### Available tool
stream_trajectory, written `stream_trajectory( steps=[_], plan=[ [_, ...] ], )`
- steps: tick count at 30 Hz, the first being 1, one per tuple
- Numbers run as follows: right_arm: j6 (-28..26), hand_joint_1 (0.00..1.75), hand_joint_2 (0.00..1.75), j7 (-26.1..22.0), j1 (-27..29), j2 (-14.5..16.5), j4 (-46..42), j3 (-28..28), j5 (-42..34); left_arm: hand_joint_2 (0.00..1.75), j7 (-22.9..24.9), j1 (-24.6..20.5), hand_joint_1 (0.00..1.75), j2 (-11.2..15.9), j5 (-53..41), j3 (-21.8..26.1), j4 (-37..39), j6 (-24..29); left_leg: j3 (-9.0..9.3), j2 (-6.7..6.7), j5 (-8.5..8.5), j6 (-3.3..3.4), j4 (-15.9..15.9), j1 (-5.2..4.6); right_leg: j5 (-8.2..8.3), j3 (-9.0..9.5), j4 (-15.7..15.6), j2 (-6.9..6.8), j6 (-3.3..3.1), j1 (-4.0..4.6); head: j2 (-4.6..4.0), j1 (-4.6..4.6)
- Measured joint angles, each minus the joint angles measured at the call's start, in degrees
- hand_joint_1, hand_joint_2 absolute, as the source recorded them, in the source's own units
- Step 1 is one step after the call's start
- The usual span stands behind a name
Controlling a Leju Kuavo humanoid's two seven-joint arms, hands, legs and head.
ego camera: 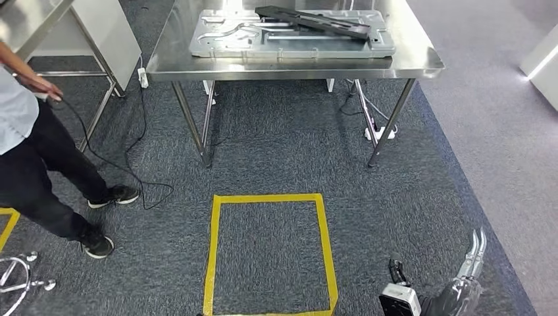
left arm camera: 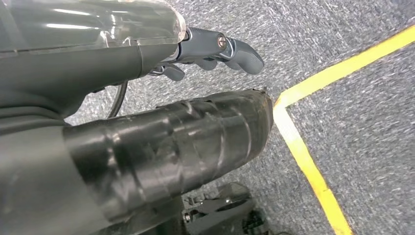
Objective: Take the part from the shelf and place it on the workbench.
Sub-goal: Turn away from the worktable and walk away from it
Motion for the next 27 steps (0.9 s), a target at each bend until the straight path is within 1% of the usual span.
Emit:
stream_trajectory(
  steps=[1, 2, 3, 4, 5, 6, 7, 8, 9, 10, 11, 12, 13, 14, 15, 16, 17, 18, 19, 20, 22, 23, 24, 25, 26, 27],
  plan=[
    [0.00, 0.00, 1.75, 0.08, 0.03, 0.00, 0.03, -0.13, -0.07, 0.00, 0.01, 0.04, 0.00, -0.01, 0.00, 0.01, 0.00, 0.01, -0.14, -0.03, 0.00, 0.41, -0.45, -0.07, 0.42, -0.12, 0.03, -0.03, 0.40, 0.02, 0.00, 0.03],
    [0.00, 0.00, 1.75, 0.17, 0.07, -0.01, 0.09, -0.29, -0.15, 0.00, 0.02, 0.10, 0.00, -0.01, 0.02, 0.02, 0.00, 0.01, -0.48, 0.08, 0.37, 0.85, -0.49, -0.03, 0.57, -0.23, 0.12, 0.02, 0.77, -0.09, 0.00, 0.02],
    [0.00, 0.00, 1.75, 0.30, 0.15, -0.01, 0.16, -0.46, -0.26, 0.00, 0.05, 0.12, 0.00, -0.02, 0.04, 0.03, 0.00, 0.01, -0.82, 0.19, 0.83, 1.39, -0.57, 0.01, -0.08, -0.51, 0.61, 0.13, 1.06, -0.21, 0.00, 0.04],
    [0.00, 0.00, 1.75, 0.43, 0.24, -0.02, 0.28, -0.66, -0.34, 0.00, 0.08, 0.12, 0.00, -0.02, 0.08, 0.03, 0.00, 0.02, -1.28, 0.32, 1.34, 1.95, -0.71, 0.07, -1.75, -1.09, 2.11, 0.27, 1.30, -0.31, 0.00, 0.04],
    [0.00, 0.00, 1.75, 0.56, 0.32, -0.03, 0.44, -0.85, -0.44, 0.00, 0.09, 0.11, 0.00, -0.03, 0.11, 0.03, 0.00, 0.02, -1.84, 0.45, 1.82, 2.36, -0.77, 0.06, -4.26, -2.01, 4.76, 0.41, 1.49, -0.45, 0.00, 0.06],
    [0.00, 0.00, 1.75, 0.74, 0.39, -0.04, 0.64, -1.04, -0.56, 0.00, 0.08, 0.09, 0.00, -0.03, 0.14, 0.04, 0.00, 0.03, -2.49, 0.50, 2.25, 2.62, -0.76, -0.04, -7.01, -3.12, 8.28, 0.49, 1.65, -0.48, 0.00, 0.07],
    [0.00, 0.00, 1.75, 0.93, 0.42, -0.07, 0.93, -1.25, -0.73, 0.00, 0.05, 0.10, 0.00, -0.03, 0.15, 0.04, 0.00, 0.03, -3.12, 0.55, 2.67, 2.74, -0.71, -0.13, -9.09, -4.17, 12.06, 0.51, 1.80, -0.50, 0.00, 0.07],
    [0.03, 0.00, 1.31, 1.15, 0.44, -0.11, 1.29, -1.47, -1.05, 0.00, 0.02, 0.14, 0.00, -0.03, 0.17, 0.05, 0.00, 0.03, -3.72, 0.59, 3.09, 2.73, -0.64, -0.21, -9.91, -4.73, 14.93, 0.51, 1.90, -0.51, 0.00, 0.07],
    [0.12, 0.00, 0.87, 1.41, 0.46, -0.16, 1.71, -1.70, -1.55, 0.00, -0.02, 0.17, 0.00, -0.03, 0.22, 0.07, 0.00, 0.03, -4.28, 0.62, 3.46, 2.68, -0.54, -0.27, -9.51, -4.46, 16.09, 0.51, 1.93, -0.52, 0.00, 0.06],
    [0.31, 0.00, 0.44, 1.64, 0.48, -0.25, 2.19, -1.91, -2.24, 0.00, -0.06, 0.18, 0.00, -0.03, 0.29, 0.09, 0.00, 0.03, -4.73, 0.63, 3.78, 2.60, -0.39, -0.30, -8.22, -3.02, 14.96, 0.50, 1.86, -0.53, 0.00, 0.07],
    [0.59, 0.00, 0.00, 1.84, 0.48, -0.34, 2.65, -2.09, -2.99, 0.00, -0.11, 0.18, 0.00, -0.03, 0.37, 0.10, 0.00, 0.03, -5.10, 0.61, 4.03, 2.49, -0.21, -0.32, -6.66, -0.43, 11.63, 0.50, 1.69, -0.52, 0.00, 0.06],
    [0.93, 0.00, 0.00, 2.00, 0.46, -0.43, 3.05, -2.24, -3.77, 0.00, -0.16, 0.18, 0.00, -0.04, 0.46, 0.12, 0.00, 0.03, -5.39, 0.59, 4.22, 2.35, 0.00, -0.34, -5.79, 2.66, 7.09, 0.51, 1.43, -0.48, 0.00, 0.07],
    [1.31, 0.00, 0.00, 2.10, 0.43, -0.50, 3.41, -2.38, -4.51, 0.00, -0.20, 0.17, 0.00, -0.04, 0.52, 0.13, 0.00, 0.03, -5.61, 0.56, 4.39, 2.15, 0.23, -0.41, -5.42, 5.42, 2.85, 0.52, 1.16, -0.35, 0.00, 0.05],
    [1.74, 0.00, 0.00, 2.16, 0.42, -0.54, 3.70, -2.55, -5.20, 0.00, -0.23, 0.16, 0.00, -0.05, 0.56, 0.14, 0.00, 0.04, -5.78, 0.55, 4.55, 1.90, 0.39, -0.49, -5.49, 7.19, -0.13, 0.53, 0.91, -0.19, 0.00, 0.04],
    [2.26, 0.00, 0.00, 2.10, 0.44, -0.55, 3.99, -2.76, -6.00, 0.00, -0.25, 0.14, 0.00, -0.05, 0.58, 0.16, 0.00, 0.05, -5.91, 0.55, 4.72, 1.62, 0.48, -0.54, -5.82, 7.89, -1.57, 0.54, 0.70, -0.03, 0.00, 0.02],
    [2.92, 0.00, 0.00, 1.90, 0.49, -0.57, 4.29, -3.03, -6.91, 0.00, -0.26, 0.12, 0.00, -0.05, 0.58, 0.17, 0.00, 0.07, -5.98, 0.55, 4.91, 1.28, 0.49, -0.57, -5.75, 7.86, -1.89, 0.54, 0.47, 0.10, 0.00, 0.02],
    [3.64, 0.00, 0.00, 1.59, 0.54, -0.58, 4.57, -3.29, -7.82, 0.00, -0.26, 0.12, 0.00, -0.04, 0.59, 0.19, 0.00, 0.08, -6.09, 0.55, 4.96, 0.96, 0.55, -0.57, -5.52, 7.72, -2.09, 0.52, 0.09, -0.03, 0.00, 0.02],
    [4.33, 0.00, 0.00, 1.20, 0.56, -0.58, 4.82, -3.53, -8.66, 0.00, -0.26, 0.14, 0.00, -0.04, 0.59, 0.21, 0.00, 0.10, -6.37, 0.47, 4.54, 0.67, 1.00, -0.53, -5.24, 7.60, -2.32, 0.49, -0.37, -0.16, 0.00, 0.02],
    [4.92, 0.00, 0.00, 0.80, 0.56, -0.58, 5.03, -3.74, -9.31, 0.00, -0.25, 0.16, 0.00, -0.03, 0.59, 0.24, 0.00, 0.11, -7.00, 0.38, 3.46, 0.41, 2.32, -0.49, -4.91, 7.46, -2.55, 0.48, -0.84, -0.29, 0.00, -0.02],
    [5.30, 0.00, 0.00, 0.50, 0.58, -0.58, 5.22, -3.88, -9.72, 0.00, -0.25, 0.18, 0.00, -0.03, 0.59, 0.26, 0.00, 0.13, -8.12, 0.29, 1.67, 0.19, 4.86, -0.41, -4.62, 7.27, -2.71, 0.45, -1.25, -0.39, 0.00, -0.07],
    [5.65, 0.00, 0.00, 0.09, 0.63, -0.57, 5.67, -4.28, -10.18, 0.00, -0.25, 0.23, 0.00, -0.03, 0.59, 0.34, 0.00, 0.14, -11.29, 0.20, -2.44, -0.19, 12.53, -0.22, -4.32, 6.69, -2.61, 0.49, -1.61, -0.21, 0.00, -0.15],
    [5.69, 0.00, 0.00, 0.01, 0.68, -0.57, 5.94, -4.54, -10.28, 0.00, -0.26, 0.27, 0.00, -0.03, 0.59, 0.40, 0.00, 0.14, -12.52, 0.20, -3.55, -0.34, 15.74, -0.16, -4.24, 6.44, -2.47, 0.55, -1.66, -0.12, 0.00, -0.14],
    [5.70, 0.00, 0.00, -0.04, 0.71, -0.57, 6.19, -4.82, -10.34, 0.00, -0.26, 0.32, 0.00, -0.03, 0.60, 0.48, 0.00, 0.14, -12.92, 0.20, -3.52, -0.42, 17.18, -0.14, -4.20, 6.25, -2.29, 0.67, -1.67, -0.07, 0.00, -0.14],
    [5.71, 0.00, 0.00, -0.08, 0.74, -0.57, 6.44, -5.08, -10.35, 0.00, -0.27, 0.37, 0.00, -0.03, 0.60, 0.54, 0.00, 0.14, -12.27, 0.18, -2.38, -0.40, 16.39, -0.14, -4.20, 6.10, -2.05, 0.88, -1.64, -0.04, 0.00, -0.14],
    [5.74, 0.00, 0.00, -0.12, 0.76, -0.56, 6.65, -5.29, -10.33, 0.00, -0.28, 0.40, 0.00, -0.02, 0.60, 0.58, 0.00, 0.14, -10.61, 0.05, -0.41, -0.28, 13.41, -0.14, -4.25, 6.00, -1.78, 1.15, -1.57, -0.03, 0.00, -0.14],
    [5.82, 0.00, 0.00, -0.15, 0.76, -0.55, 6.86, -5.50, -10.30, 0.00, -0.30, 0.41, 0.00, -0.02, 0.60, 0.60, 0.00, 0.14, -8.49, -0.39, 1.39, -0.04, 9.31, -0.14, -4.32, 5.88, -1.52, 1.44, -1.47, -0.05, 0.00, -0.13]
  ],
)
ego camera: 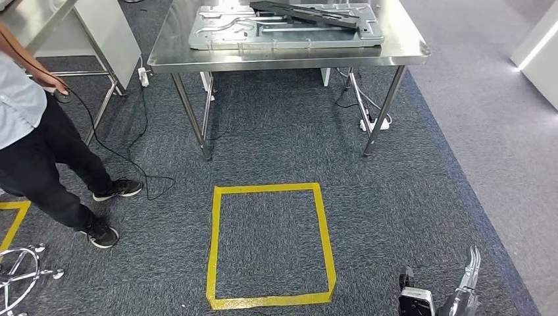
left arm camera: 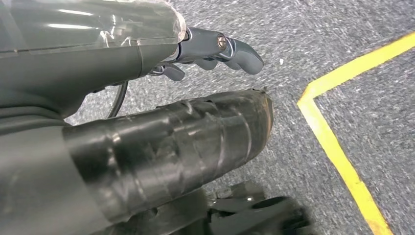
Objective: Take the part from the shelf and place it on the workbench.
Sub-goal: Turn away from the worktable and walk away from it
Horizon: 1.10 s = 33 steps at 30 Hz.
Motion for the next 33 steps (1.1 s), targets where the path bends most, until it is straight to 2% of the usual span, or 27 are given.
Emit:
stream_trajectory(
  steps=[2, 3, 5, 7, 8, 10, 11, 12, 13, 14, 15, 17, 18, 19, 21, 22, 24, 26, 27, 28, 29, 31, 32, 33],
  plan=[
    [0.38, 0.00, 0.00, -0.01, -0.06, 0.07, 0.47, -0.57, 0.10, 0.00, -0.03, 0.01, 0.00, 0.02, 0.01, 0.08, 0.00, 0.01, 3.43, -1.06, 1.88, 0.46, -6.44, -0.07, -0.03, -0.38, 0.43, 0.63, 0.39, 0.07, 0.00, 0.00],
    [0.69, 0.00, 0.00, 0.00, -0.10, 0.15, 0.81, -0.99, 0.14, 0.00, -0.03, 0.00, 0.00, 0.02, 0.01, 0.14, 0.00, 0.01, 4.10, -1.39, 1.81, 0.65, -7.85, -0.12, 0.06, -0.60, 0.53, 0.91, 0.65, 0.09, 0.00, 0.01],
    [1.52, 0.00, 0.00, 0.00, -0.20, 0.48, 1.74, -2.32, 0.21, 0.00, -0.03, -0.07, 0.00, -0.02, 0.02, 0.23, 0.00, 0.02, 4.16, -1.16, 1.80, 0.99, -8.57, -0.06, 0.34, -0.88, 0.53, 1.39, 1.29, 0.25, 0.00, 0.00],
    [2.58, 0.00, 0.00, -0.30, -0.37, 0.94, 2.94, -4.30, 0.22, 0.00, 0.03, -0.09, 0.00, -0.13, 0.09, 0.28, 0.00, 0.04, 4.17, -0.53, 2.21, 1.68, -9.24, 0.24, -0.61, -1.56, 1.80, 1.17, 1.86, 0.28, 0.00, 0.10],
    [3.15, 0.00, 0.00, -0.51, -0.62, 1.18, 3.70, -5.43, 0.27, 0.00, 0.06, -0.07, 0.00, -0.18, 0.13, 0.29, 0.00, 0.05, 4.14, -0.15, 2.45, 2.02, -9.54, 0.39, -2.04, -2.63, 4.04, 0.82, 2.13, 0.25, 0.00, 0.16],
    [4.27, 0.00, 0.00, -0.89, -1.36, 1.72, 5.64, -7.71, 0.47, 0.00, 0.14, -0.02, 0.00, -0.21, 0.17, 0.34, 0.00, 0.05, 3.85, 0.70, 2.62, 2.33, -9.59, 0.35, -5.86, -6.23, 11.45, 0.15, 2.58, -0.06, 0.00, 0.24],
    [4.91, 0.00, 0.00, -1.13, -1.71, 2.04, 6.80, -8.95, 0.62, 0.00, 0.21, 0.03, 0.00, -0.21, 0.17, 0.37, 0.00, 0.05, 3.71, 1.14, 2.62, 2.34, -9.50, 0.31, -7.12, -7.93, 14.93, 0.03, 2.79, -0.19, 0.00, 0.23],
    [5.67, 0.00, 0.00, -1.40, -2.07, 2.40, 8.02, -10.37, 0.73, 0.00, 0.29, 0.07, 0.00, -0.21, 0.17, 0.40, 0.00, 0.04, 3.60, 1.59, 2.61, 2.33, -9.40, 0.29, -7.32, -8.82, 16.78, -0.05, 2.94, -0.32, 0.00, 0.23],
    [6.75, 0.00, 0.00, -1.71, -2.53, 2.81, 9.43, -12.07, 0.74, 0.00, 0.37, 0.10, 0.00, -0.22, 0.16, 0.42, 0.00, 0.04, 3.56, 2.04, 2.57, 2.30, -9.30, 0.28, -6.38, -8.60, 16.39, -0.19, 3.05, -0.45, 0.00, 0.23],
    [8.02, 0.00, 0.00, -1.96, -3.20, 3.18, 10.99, -14.01, 0.62, 0.00, 0.44, 0.09, 0.00, -0.26, 0.15, 0.43, 0.00, 0.04, 3.60, 2.49, 2.50, 2.23, -9.21, 0.29, -4.49, -7.20, 13.66, -0.54, 3.10, -0.56, 0.00, 0.23],
    [9.42, 0.00, 0.00, -2.13, -4.11, 3.52, 12.82, -16.25, 0.43, 0.00, 0.50, 0.08, 0.00, -0.31, 0.10, 0.44, 0.00, 0.04, 3.70, 2.94, 2.40, 2.10, -9.13, 0.28, -2.33, -5.06, 9.49, -1.34, 3.09, -0.63, 0.00, 0.24],
    [11.95, 0.00, 0.00, -2.53, -6.48, 4.08, 17.28, -21.14, 0.10, 0.00, 0.56, 0.04, 0.00, -0.40, 0.01, 0.45, 0.00, 0.04, 3.88, 3.73, 2.13, 1.59, -8.92, 0.00, 0.15, -1.74, 2.53, -3.21, 2.70, -0.30, 0.00, 0.22],
    [12.81, 0.00, 0.00, -2.90, -7.65, 4.25, 19.83, -23.74, 0.23, 0.00, 0.57, 0.02, 0.00, -0.42, -0.03, 0.47, 0.00, 0.04, 3.95, 4.09, 2.03, 1.30, -8.85, -0.13, 0.41, -1.18, 1.03, -3.70, 2.41, -0.09, 0.00, 0.19],
    [13.35, 0.00, 0.00, -3.29, -8.73, 4.36, 22.69, -26.46, 0.70, 0.00, 0.58, 0.00, 0.00, -0.43, -0.03, 0.49, 0.00, 0.04, 4.00, 4.45, 1.99, 0.99, -8.84, -0.24, 0.30, -1.26, 0.73, -3.58, 2.06, 0.12, 0.00, 0.16],
    [13.61, 0.00, 0.00, -4.09, -10.71, 4.22, 28.89, -32.06, 2.33, 0.00, 0.59, -0.06, 0.00, -0.45, -0.03, 0.54, 0.00, 0.05, 4.06, 4.82, 1.70, 0.35, -8.68, -0.06, 0.61, -1.42, 0.56, -2.56, 1.32, 0.08, 0.00, 0.15],
    [13.34, 0.00, 0.00, -4.38, -11.73, 4.04, 32.24, -34.76, 3.29, 0.00, 0.60, -0.08, 0.00, -0.46, -0.03, 0.56, 0.00, 0.05, 3.78, 4.31, 0.95, 0.05, -7.90, 0.07, 0.78, -1.44, 0.44, -2.08, 0.95, 0.02, 0.00, 0.16],
    [12.28, 0.00, 0.00, -4.76, -13.87, 3.43, 39.19, -39.52, 5.20, 0.00, 0.62, -0.07, 0.00, -0.49, -0.03, 0.62, 0.00, 0.07, 1.64, 2.35, -2.32, -0.32, -2.98, 0.28, 1.11, -1.58, 0.27, -1.15, 0.32, -0.05, 0.00, 0.13],
    [10.85, 0.00, 0.00, -4.45, -15.96, 2.56, 46.82, -43.71, 7.01, 0.00, 0.67, 0.06, 0.00, -0.51, -0.03, 0.71, 0.00, 0.09, -1.88, 1.06, -5.84, -0.36, 4.78, 0.29, 1.25, -1.79, 0.30, 0.00, 0.00, 0.16, 0.00, 0.10],
    [10.20, 0.00, 0.00, -4.09, -16.83, 2.10, 50.49, -45.61, 7.71, 0.00, 0.70, 0.13, 0.00, -0.51, -0.03, 0.75, 0.00, 0.10, -3.05, 0.83, -6.37, -0.28, 7.28, 0.28, 1.27, -1.83, 0.34, 0.67, -0.05, 0.28, 0.00, 0.10],
    [9.73, 0.00, 0.00, -3.72, -17.46, 1.67, 53.82, -47.30, 8.27, 0.00, 0.72, 0.18, 0.00, -0.51, -0.03, 0.79, 0.00, 0.11, -3.28, 0.69, -5.73, -0.13, 7.67, 0.28, 1.29, -1.82, 0.40, 1.36, -0.08, 0.39, 0.00, 0.10],
    [9.44, 0.00, 0.00, -3.44, -17.89, 1.31, 56.49, -48.61, 8.65, 0.00, 0.74, 0.19, 0.00, -0.51, -0.03, 0.81, 0.00, 0.14, -2.46, 0.47, -4.05, 0.12, 5.75, 0.25, 1.29, -1.77, 0.46, 2.05, -0.08, 0.48, 0.00, 0.09],
    [9.12, 0.00, 0.00, -3.23, -18.60, 0.86, 60.52, -50.38, 9.03, 0.00, 0.75, 0.21, 0.00, -0.48, -0.04, 0.84, 0.00, 0.19, 0.93, -1.39, 0.16, 0.92, -1.93, 0.15, 1.29, -1.72, 0.59, 3.47, -0.03, 0.63, 0.00, 0.13],
    [9.00, 0.00, 0.00, -3.19, -19.04, 0.67, 62.03, -51.00, 9.10, 0.00, 0.75, 0.20, 0.00, -0.46, -0.05, 0.87, 0.00, 0.21, 2.34, -2.46, 1.44, 1.23, -5.32, 0.11, 1.32, -1.84, 0.72, 4.19, 0.09, 0.64, 0.00, 0.13],
    [8.89, 0.00, 0.00, -2.94, -19.47, 0.50, 63.41, -51.58, 9.19, 0.00, 0.75, 0.19, 0.00, -0.44, -0.05, 0.90, 0.00, 0.21, 3.17, -3.27, 2.03, 1.43, -7.42, 0.04, 1.39, -2.05, 0.81, 4.80, 0.30, 0.55, 0.00, 0.14]
  ],
)
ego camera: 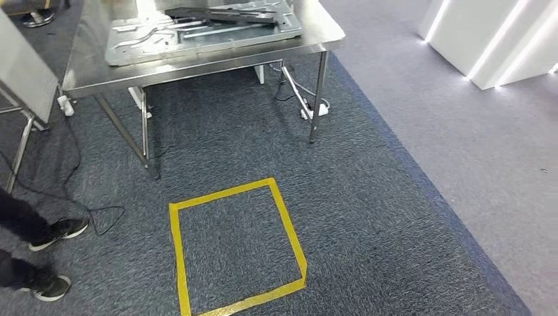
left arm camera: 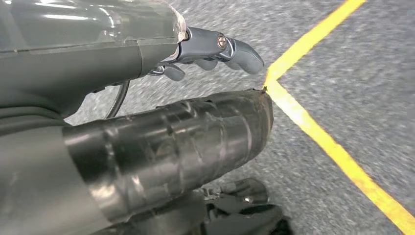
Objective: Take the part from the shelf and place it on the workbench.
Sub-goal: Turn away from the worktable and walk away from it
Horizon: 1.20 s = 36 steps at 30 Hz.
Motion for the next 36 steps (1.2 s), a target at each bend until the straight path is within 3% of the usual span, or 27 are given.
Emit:
stream_trajectory(
  steps=[1, 3, 5, 7, 9, 10, 11, 14, 16, 18, 19, 21, 23, 24, 25, 26, 27, 29, 30, 31, 33, 35, 36],
  plan=[
    [-0.11, 0.00, 0.00, 0.55, -0.32, -0.20, 1.12, -0.50, 0.17, 0.00, 0.01, -0.07, 0.00, 0.02, 0.00, 0.03, 0.00, 0.01, 0.27, -0.22, -0.09, 0.06, -0.70, -0.08, 0.11, -0.24, 0.03, 0.55, 0.30, -0.14, 0.00, -0.01],
    [-0.52, 0.00, 0.00, 2.66, -0.58, -0.58, 3.13, -1.54, 0.86, 0.00, 0.03, -0.23, 0.00, -0.02, 0.04, 0.06, 0.00, 0.01, 0.54, 0.74, 0.24, 0.28, -1.35, -0.06, 0.25, -0.54, 0.07, 1.19, 0.96, -0.40, 0.00, -0.02],
    [-1.52, 0.00, 0.00, 6.58, -0.85, -0.91, 5.68, -2.59, 1.82, 0.00, 0.08, -0.27, 0.00, -0.10, 0.00, 0.10, 0.00, 0.00, 0.98, 1.96, 0.79, 0.83, -2.29, 0.18, -1.06, -1.38, 1.95, -0.85, 1.48, -0.24, 0.00, 0.07],
    [-2.55, 0.00, 0.00, 12.00, -1.44, -1.15, 8.68, -3.54, 2.82, 0.00, 0.21, -0.20, 0.00, -0.15, -0.32, 0.14, 0.00, -0.05, 1.16, 3.41, 1.00, 1.16, -2.74, 0.18, -4.45, -4.33, 7.97, -3.73, 1.96, -0.31, 0.00, 0.19],
    [-3.19, 0.00, 0.00, 17.54, -1.80, -1.20, 11.47, -4.07, 4.05, 0.00, 0.40, -0.08, 0.00, -0.14, -0.63, 0.15, 0.00, -0.14, 1.10, 5.01, 0.87, 1.18, -2.65, 0.06, -6.90, -7.53, 14.25, -4.66, 2.44, -0.80, 0.00, 0.21],
    [-3.44, 0.00, 0.00, 20.30, -1.82, -1.11, 12.88, -4.23, 4.69, 0.00, 0.46, -0.03, 0.00, -0.10, -0.72, 0.15, 0.00, -0.18, 1.10, 5.79, 0.75, 1.11, -2.57, 0.04, -6.66, -7.96, 15.10, -4.89, 2.65, -1.08, 0.00, 0.21],
    [-3.56, 0.00, 0.00, 22.51, -1.81, -0.98, 14.11, -4.38, 5.24, 0.00, 0.48, -0.02, 0.00, -0.08, -0.77, 0.15, 0.00, -0.21, 1.11, 6.51, 0.59, 0.96, -2.43, 0.06, -5.37, -7.23, 13.71, -5.22, 2.85, -1.36, 0.00, 0.21],
    [-2.84, 0.00, 0.00, 25.62, -2.00, -0.27, 16.80, -4.70, 6.80, 0.00, -0.21, -0.09, 0.00, 0.00, -0.62, 0.16, 0.00, -0.50, 1.16, 8.36, -0.23, 0.01, -1.58, 0.01, -0.80, -1.90, 3.48, -8.09, 2.98, -1.68, 0.00, 0.20],
    [-1.46, 0.00, 0.00, 25.75, -2.23, 0.16, 17.84, -4.61, 8.35, 0.00, -1.20, -0.17, 0.00, 0.06, -0.26, 0.20, 0.00, -0.92, 1.24, 9.21, -0.71, -0.79, -1.26, -0.17, -0.46, -0.74, 0.98, -9.01, 2.36, -1.33, 0.00, 0.13],
    [0.01, 0.00, 0.00, 25.75, -2.22, 0.27, 18.61, -4.22, 10.09, 0.00, -2.17, -0.40, 0.00, 0.08, 0.07, 0.25, 0.00, -1.18, 1.63, 9.90, -0.90, -1.49, -1.29, -0.08, -0.33, -0.85, 1.00, -7.97, 1.53, -1.10, 0.00, 0.10],
    [0.61, 0.00, 0.00, 25.75, -2.20, 0.26, 18.93, -3.91, 10.83, 0.00, -2.59, -0.52, 0.00, 0.08, 0.20, 0.27, 0.00, -1.20, 1.67, 9.46, -1.30, -1.84, -0.95, 0.07, -0.20, -0.88, 0.88, -7.48, 1.15, -1.11, 0.00, 0.10],
    [1.50, 0.00, 0.00, 26.00, -2.32, 0.16, 19.39, -3.25, 11.96, 0.00, -3.26, -0.57, 0.00, 0.06, 0.40, 0.38, 0.00, -1.20, 0.28, 6.96, -3.89, -2.27, 2.54, 0.35, 0.15, -0.96, 0.62, -6.41, 0.33, -1.21, 0.00, 0.09],
    [1.93, 0.00, 0.00, 26.64, -2.58, -0.02, 19.66, -2.68, 12.69, 0.00, -3.56, -0.44, 0.00, 0.04, 0.47, 0.56, 0.00, -1.20, -3.14, 4.57, -7.86, -2.26, 10.03, 0.42, 0.33, -1.23, 0.63, -5.18, -0.18, -0.96, 0.00, 0.09],
    [2.03, 0.00, 0.00, 27.05, -2.67, -0.11, 19.79, -2.47, 12.87, 0.00, -3.57, -0.35, 0.00, 0.04, 0.49, 0.67, 0.00, -1.20, -4.80, 4.19, -9.08, -2.18, 13.49, 0.42, 0.37, -1.34, 0.68, -4.44, -0.29, -0.76, 0.00, 0.09],
    [2.03, 0.00, 0.00, 27.41, -2.71, -0.15, 19.91, -2.33, 12.97, 0.00, -3.52, -0.29, 0.00, 0.04, 0.49, 0.76, 0.00, -1.21, -5.74, 4.02, -9.19, -2.03, 15.31, 0.41, 0.40, -1.39, 0.75, -3.65, -0.34, -0.58, 0.00, 0.09],
    [2.02, 0.00, 0.00, 27.76, -2.71, -0.17, 20.07, -2.21, 13.03, 0.00, -3.44, -0.26, 0.00, 0.04, 0.50, 0.86, 0.00, -1.21, -5.66, 3.87, -8.09, -1.80, 14.89, 0.38, 0.40, -1.38, 0.84, -2.82, -0.35, -0.43, 0.00, 0.09],
    [2.00, 0.00, 0.00, 28.06, -2.70, -0.15, 20.24, -2.14, 13.08, 0.00, -3.32, -0.25, 0.00, 0.05, 0.49, 0.95, 0.00, -1.22, -4.57, 3.47, -6.07, -1.49, 12.30, 0.35, 0.40, -1.32, 0.91, -2.02, -0.35, -0.34, 0.00, 0.09],
    [1.99, 0.00, 0.00, 28.59, -2.71, 0.00, 20.59, -1.98, 13.16, 0.00, -3.00, -0.18, 0.00, 0.10, 0.44, 1.05, 0.00, -1.22, -1.35, 1.05, -2.03, -0.75, 4.74, 0.26, 0.42, -1.26, 1.03, -0.61, -0.27, -0.25, 0.00, 0.10],
    [1.99, 0.00, 0.00, 28.78, -2.72, 0.08, 20.71, -1.93, 13.18, 0.00, -2.86, -0.13, 0.00, 0.13, 0.41, 1.07, 0.00, -1.22, -0.27, -0.28, -1.04, -0.49, 2.15, 0.23, 0.44, -1.29, 1.07, -0.20, -0.21, -0.21, 0.00, 0.11],
    [1.99, 0.00, 0.00, 28.92, -2.73, 0.15, 20.79, -1.91, 13.21, 0.00, -2.75, -0.07, 0.00, 0.15, 0.40, 1.08, 0.00, -1.22, 0.26, -1.33, -0.73, -0.34, 0.82, 0.21, 0.46, -1.33, 1.11, 0.02, -0.15, -0.17, 0.00, 0.12],
    [1.99, 0.00, 0.00, 29.00, -2.75, 0.18, 20.83, -1.91, 13.23, 0.00, -2.69, -0.04, 0.00, 0.17, 0.40, 1.09, 0.00, -1.22, 0.36, -1.75, -0.88, -0.30, 0.51, 0.20, 0.46, -1.37, 1.18, 0.12, -0.08, -0.07, 0.00, 0.13],
    [1.90, 0.00, 0.00, 29.58, -2.73, 0.20, 20.90, -1.89, 13.26, 0.00, -2.49, -0.11, 0.00, 0.17, 0.39, 1.09, 0.00, -1.25, 0.38, -1.19, -0.84, -0.30, 0.14, 0.05, 0.66, -1.67, 1.15, 0.98, 0.36, -0.34, 0.00, 0.11],
    [1.80, 0.00, 0.00, 29.99, -2.63, 0.24, 20.97, -1.88, 13.18, 0.00, -2.37, -0.14, 0.00, 0.19, 0.38, 1.10, 0.00, -1.38, 0.62, -0.21, -0.46, 0.03, -0.60, 0.09, 0.27, -2.14, 1.72, 0.57, 0.81, -0.38, 0.00, 0.13]
  ],
)
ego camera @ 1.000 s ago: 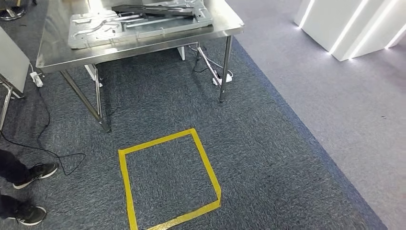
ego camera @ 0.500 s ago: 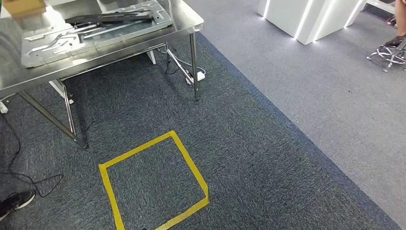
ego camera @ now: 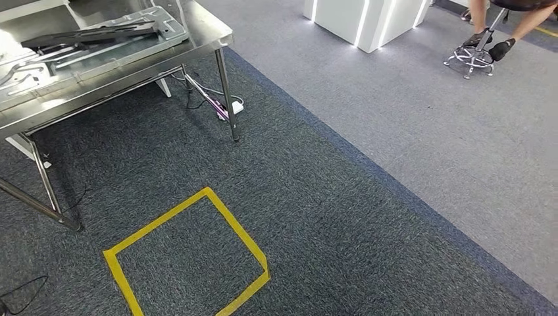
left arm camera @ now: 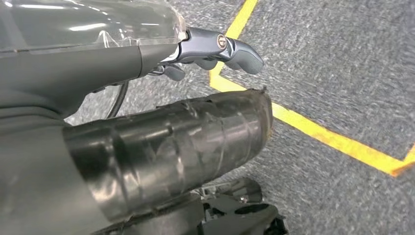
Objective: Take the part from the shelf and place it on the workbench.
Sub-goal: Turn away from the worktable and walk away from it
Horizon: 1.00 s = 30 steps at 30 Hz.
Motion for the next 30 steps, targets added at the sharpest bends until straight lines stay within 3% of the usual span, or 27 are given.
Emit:
stream_trajectory(
  steps=[2, 3, 4, 5, 6, 7, 10, 12, 14, 16, 18, 19, 20, 21, 22, 23, 25, 27, 29, 30],
  plan=[
    [-0.21, 0.00, 0.00, 0.85, 0.15, 0.10, 0.14, 0.01, -0.21, 0.00, 0.23, 0.07, 0.00, 0.03, -0.13, 0.02, 0.00, -0.29, 0.41, 2.39, 0.78, 0.72, -1.27, 0.05, -2.75, -2.35, 4.40, -2.39, 0.86, -0.04, 0.00, 0.07],
    [-0.30, 0.00, 0.00, 1.22, 0.18, 0.17, 0.22, 0.00, -0.34, 0.00, 0.33, 0.21, 0.00, 0.06, -0.19, 0.03, 0.00, -0.41, 0.60, 3.72, 1.12, 1.05, -1.82, 0.12, -4.88, -4.18, 8.24, -4.09, 1.20, -0.01, 0.00, 0.11],
    [-0.38, 0.00, 0.00, 1.55, 0.12, 0.22, 0.28, -0.01, -0.37, 0.00, 0.43, 0.37, 0.00, 0.13, -0.21, 0.03, 0.00, -0.43, 0.56, 4.64, 1.09, 1.07, -1.79, 0.06, -6.56, -5.94, 11.99, -4.94, 1.39, -0.13, 0.00, 0.12],
    [-0.45, 0.00, 0.00, 1.83, 0.11, 0.26, 0.35, -0.02, -0.39, 0.00, 0.51, 0.49, 0.00, 0.22, -0.19, 0.04, 0.00, -0.43, 0.56, 5.52, 1.01, 1.04, -1.76, 0.03, -7.30, -7.04, 14.44, -5.36, 1.58, -0.31, 0.00, 0.13],
    [-0.54, 0.00, 0.00, 2.08, 0.13, 0.30, 0.40, -0.03, -0.40, 0.00, 0.56, 0.56, 0.00, 0.31, -0.11, 0.05, 0.00, -0.44, 0.60, 6.36, 0.91, 0.98, -1.73, 0.03, -6.96, -7.13, 14.90, -5.66, 1.76, -0.50, 0.00, 0.12],
    [-0.64, 0.00, 0.00, 2.27, 0.18, 0.31, 0.43, -0.05, -0.40, 0.00, 0.53, 0.58, 0.00, 0.38, -0.03, 0.07, 0.00, -0.49, 0.68, 7.07, 0.78, 0.87, -1.68, 0.05, -5.62, -6.05, 13.09, -5.98, 1.89, -0.69, 0.00, 0.13],
    [-0.87, 0.00, 0.00, 2.50, 0.15, 0.33, 0.46, -0.08, -0.39, 0.00, -0.23, 0.52, 0.00, 0.45, 0.39, 0.16, -0.01, -0.72, 1.03, 8.70, 0.04, 0.00, -1.22, -0.11, -0.98, 0.21, 1.73, -8.91, 1.70, -0.73, 0.00, 0.10],
    [-0.93, 0.00, 0.00, 2.50, 0.03, 0.40, 0.47, -0.10, -0.39, 0.00, -0.99, 0.42, 0.00, 0.49, 0.81, 0.35, -0.01, -0.85, 1.27, 9.58, -0.45, -0.74, -0.91, -0.33, -0.58, 1.54, -0.99, -9.72, 0.97, -0.40, 0.00, 0.02],
    [-0.99, 0.00, 0.00, 2.47, 0.02, 0.44, 0.48, -0.17, -0.40, 0.00, -1.50, 0.18, 0.00, 0.51, 1.13, 0.50, -0.02, -0.92, 1.65, 10.11, -0.77, -1.35, -0.79, -0.14, -0.48, 1.47, -1.01, -8.52, 0.17, -0.34, 0.00, -0.01],
    [-1.01, 0.00, 0.00, 2.44, -0.08, 0.44, 0.49, -0.22, -0.40, 0.00, -1.77, 0.02, 0.00, 0.52, 1.26, 0.63, -0.02, -0.95, 1.09, 8.05, -2.47, -1.90, 1.17, 0.18, -0.24, 1.55, -1.27, -7.43, -0.53, -0.47, 0.00, -0.03],
    [-0.95, 0.00, 0.00, 2.37, -0.28, 0.43, 0.48, -0.23, -0.38, 0.00, -1.84, 0.07, 0.00, 0.53, 1.28, 0.85, -0.01, -0.99, -1.80, 5.14, -6.21, -2.13, 7.67, 0.32, -0.09, 1.54, -1.36, -6.27, -1.02, -0.42, 0.00, -0.07],
    [-0.89, 0.00, 0.00, 2.28, -0.34, 0.42, 0.47, -0.24, -0.37, 0.00, -1.80, 0.15, 0.00, 0.53, 1.29, 0.96, -0.01, -1.02, -3.82, 4.54, -7.97, -2.10, 11.83, 0.31, -0.07, 1.50, -1.33, -5.59, -1.17, -0.26, 0.00, -0.08],
    [-0.83, 0.00, 0.00, 2.20, -0.37, 0.41, 0.47, -0.24, -0.36, 0.00, -1.72, 0.25, 0.00, 0.53, 1.29, 1.08, -0.01, -1.04, -5.51, 4.30, -8.87, -1.99, 15.10, 0.29, -0.06, 1.48, -1.28, -4.80, -1.26, -0.09, 0.00, -0.08],
    [-0.77, 0.00, 0.00, 2.10, -0.36, 0.40, 0.47, -0.25, -0.34, 0.00, -1.61, 0.33, 0.00, 0.53, 1.28, 1.19, -0.01, -1.04, -6.42, 4.17, -8.60, -1.77, 16.53, 0.24, -0.07, 1.49, -1.20, -3.95, -1.30, 0.08, 0.00, -0.08],
    [-0.74, 0.00, 0.00, 2.03, -0.35, 0.39, 0.47, -0.27, -0.34, 0.00, -1.49, 0.38, 0.00, 0.55, 1.28, 1.28, -0.02, -1.04, -6.26, 3.99, -7.12, -1.46, 15.57, 0.18, -0.08, 1.52, -1.10, -3.09, -1.31, 0.20, 0.00, -0.09],
    [-0.73, 0.00, 0.00, 1.98, -0.35, 0.38, 0.47, -0.28, -0.34, 0.00, -1.37, 0.40, 0.00, 0.57, 1.27, 1.35, -0.02, -1.04, -5.16, 3.56, -4.83, -1.06, 12.53, 0.08, -0.10, 1.57, -1.01, -2.26, -1.33, 0.27, 0.00, -0.08],
    [-0.73, 0.00, 0.00, 1.86, -0.41, 0.40, 0.49, -0.31, -0.33, 0.00, -1.24, 0.42, 0.00, 0.67, 1.26, 1.43, -0.02, -1.04, -2.17, 1.12, -0.81, -0.31, 4.62, -0.11, -0.09, 1.51, -0.82, -0.81, -1.25, 0.29, 0.00, -0.07],
    [-0.72, 0.00, 0.00, 1.77, -0.43, 0.40, 0.51, -0.34, -0.28, 0.00, -1.19, 0.31, 0.00, 0.75, 1.24, 1.48, -0.02, -1.04, -0.73, -0.54, 0.47, -0.03, 0.65, -0.31, 0.04, 1.19, -0.76, 0.38, -0.81, 0.16, 0.00, -0.06],
    [-0.73, 0.00, 0.00, 1.74, -0.25, 0.38, 0.54, -0.45, -0.25, 0.00, -1.17, 0.09, 0.00, 0.76, 1.23, 1.50, -0.02, -1.05, -0.46, 0.26, 0.68, 0.17, 0.10, -0.37, 0.32, 0.92, -0.96, 1.49, -0.08, 0.10, 0.00, -0.06],
    [-0.74, 0.00, 0.00, 1.74, -0.14, 0.35, 0.56, -0.51, -0.25, 0.00, -1.18, 0.02, 0.00, 0.74, 1.24, 1.50, -0.02, -1.05, -0.27, 0.91, 0.98, 0.43, -0.34, -0.26, 0.19, 0.79, -0.84, 1.22, 0.20, 0.14, 0.00, -0.06]
  ],
)
